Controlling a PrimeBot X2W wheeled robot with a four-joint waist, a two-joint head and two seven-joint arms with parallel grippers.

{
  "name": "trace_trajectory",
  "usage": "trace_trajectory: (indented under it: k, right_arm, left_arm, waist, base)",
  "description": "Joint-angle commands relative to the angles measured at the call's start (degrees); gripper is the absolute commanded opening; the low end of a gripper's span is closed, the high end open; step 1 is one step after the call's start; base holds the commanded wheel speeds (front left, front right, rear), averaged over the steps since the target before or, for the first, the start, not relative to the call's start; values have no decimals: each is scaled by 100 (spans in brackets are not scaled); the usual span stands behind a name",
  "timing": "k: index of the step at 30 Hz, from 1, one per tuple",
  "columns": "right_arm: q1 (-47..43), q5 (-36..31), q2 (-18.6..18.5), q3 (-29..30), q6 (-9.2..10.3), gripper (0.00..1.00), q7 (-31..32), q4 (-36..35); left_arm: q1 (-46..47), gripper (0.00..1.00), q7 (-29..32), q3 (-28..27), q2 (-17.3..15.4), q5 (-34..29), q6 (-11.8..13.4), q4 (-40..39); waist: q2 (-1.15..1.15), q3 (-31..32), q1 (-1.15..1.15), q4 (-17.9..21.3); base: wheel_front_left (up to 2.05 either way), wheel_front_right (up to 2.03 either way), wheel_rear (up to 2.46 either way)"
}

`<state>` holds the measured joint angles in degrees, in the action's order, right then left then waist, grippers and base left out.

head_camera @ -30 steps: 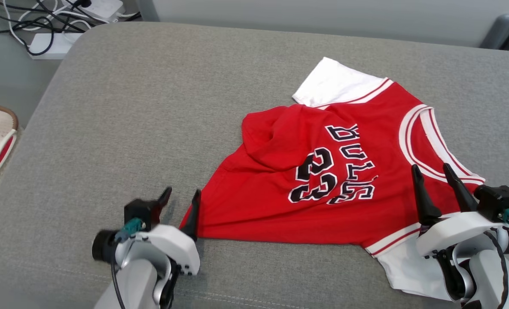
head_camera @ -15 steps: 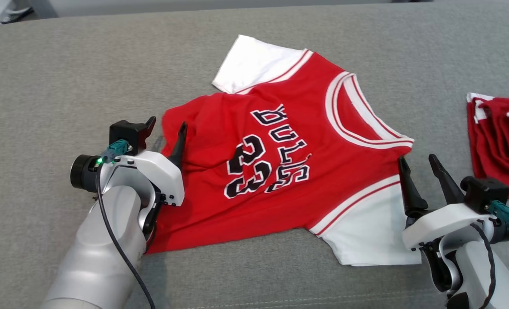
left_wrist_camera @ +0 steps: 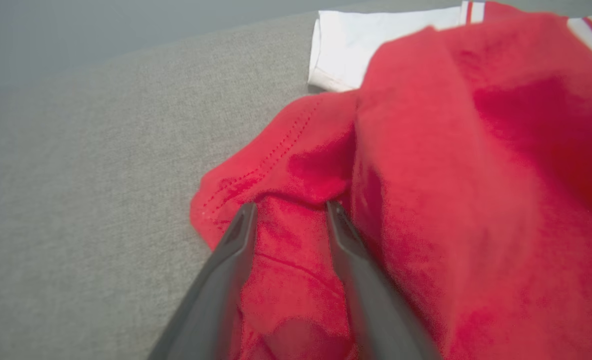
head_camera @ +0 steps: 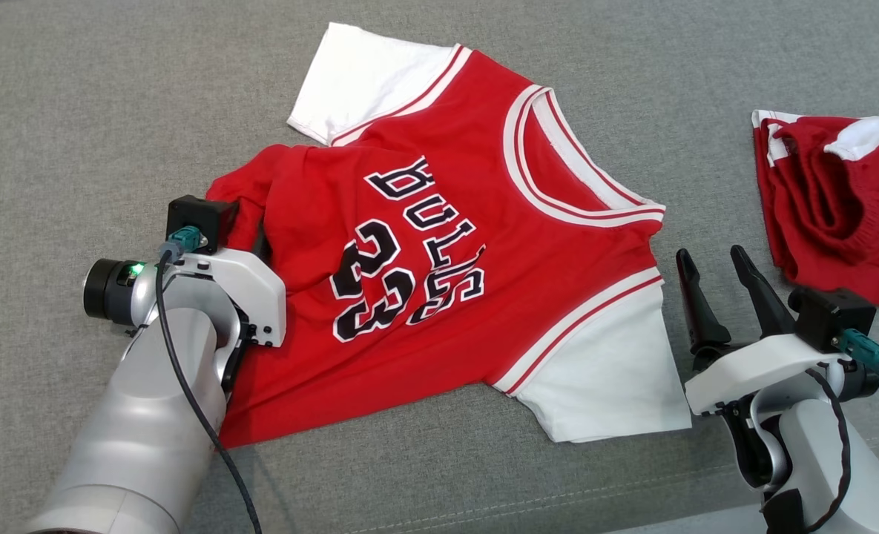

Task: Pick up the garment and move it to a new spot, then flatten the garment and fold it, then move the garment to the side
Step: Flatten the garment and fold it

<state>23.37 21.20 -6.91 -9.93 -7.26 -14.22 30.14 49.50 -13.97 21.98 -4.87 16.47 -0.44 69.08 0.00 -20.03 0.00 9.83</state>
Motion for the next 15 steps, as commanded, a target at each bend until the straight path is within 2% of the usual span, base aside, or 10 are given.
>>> trace_trajectory:
  k: [1,7,10,11,15]
  right_arm:
    - [60,28,22,-121,-23,100,-77,-164]
    - [85,45,50,-159,-23,100,-77,-190]
    - [131,74,80,-219,-23,100,-78,-225]
    - [131,74,80,-219,-23,100,-78,-225]
    - [196,130,122,-309,-23,100,-78,-226]
  left_arm:
    - [116,0,-27,-68,-179,-45,44,-1]
    - [485,0,-93,-250,-392,49,220,-257]
    - [747,0,-99,-442,-674,87,419,-582]
    - [747,0,-99,-442,-674,87,419,-582]
    - [988,0,-101,-641,-1102,14,722,-955]
  waist:
    - [0,-13,0,-24]
    - [0,-70,0,-51]
    - [0,-179,0,21]
    - [0,-179,0,21]
    - [0,-338,0,192]
  base:
    - [0,0,0]
    - [0,0,0]
    - [0,0,0]
    - [0,0,0]
    - [0,0,0]
